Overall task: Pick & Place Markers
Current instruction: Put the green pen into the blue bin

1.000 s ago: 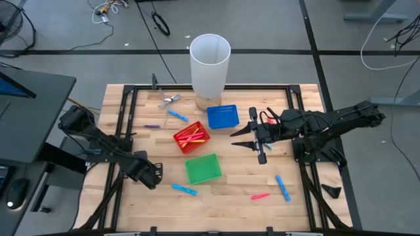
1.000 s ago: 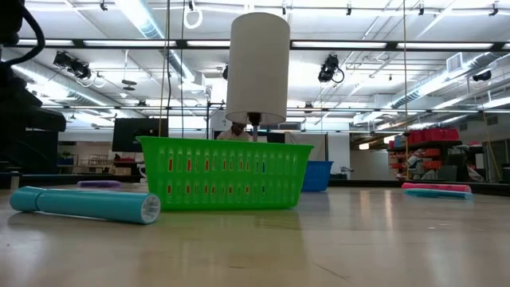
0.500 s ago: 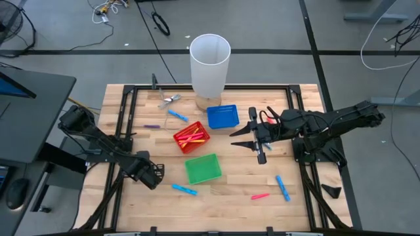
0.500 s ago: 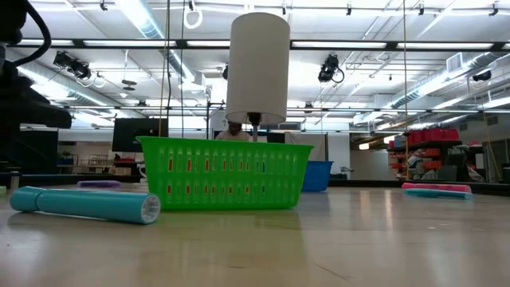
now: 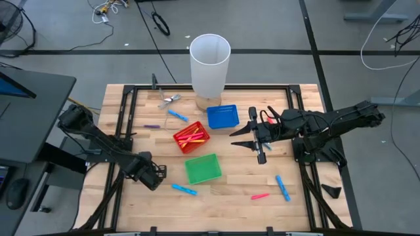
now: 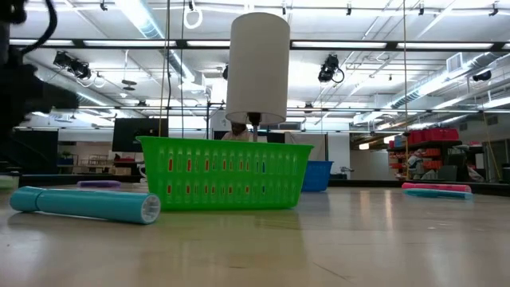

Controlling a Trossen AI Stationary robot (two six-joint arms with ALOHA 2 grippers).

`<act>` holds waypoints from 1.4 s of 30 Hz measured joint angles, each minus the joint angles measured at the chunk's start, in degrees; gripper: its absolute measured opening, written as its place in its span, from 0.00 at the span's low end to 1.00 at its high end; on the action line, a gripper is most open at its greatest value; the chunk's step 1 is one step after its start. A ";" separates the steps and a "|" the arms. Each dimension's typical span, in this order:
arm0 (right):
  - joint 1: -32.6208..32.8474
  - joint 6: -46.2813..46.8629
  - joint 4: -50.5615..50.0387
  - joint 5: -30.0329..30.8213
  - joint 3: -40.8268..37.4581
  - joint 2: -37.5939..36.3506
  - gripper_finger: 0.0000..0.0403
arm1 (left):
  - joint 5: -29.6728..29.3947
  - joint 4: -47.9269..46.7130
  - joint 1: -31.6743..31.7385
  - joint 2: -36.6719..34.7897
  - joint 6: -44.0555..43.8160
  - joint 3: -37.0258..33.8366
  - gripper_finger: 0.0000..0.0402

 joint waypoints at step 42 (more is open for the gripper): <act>0.02 36.31 2.00 -0.22 0.02 0.02 0.32 | -55.00 10.24 0.60 -10.12 73.17 32.52 0.09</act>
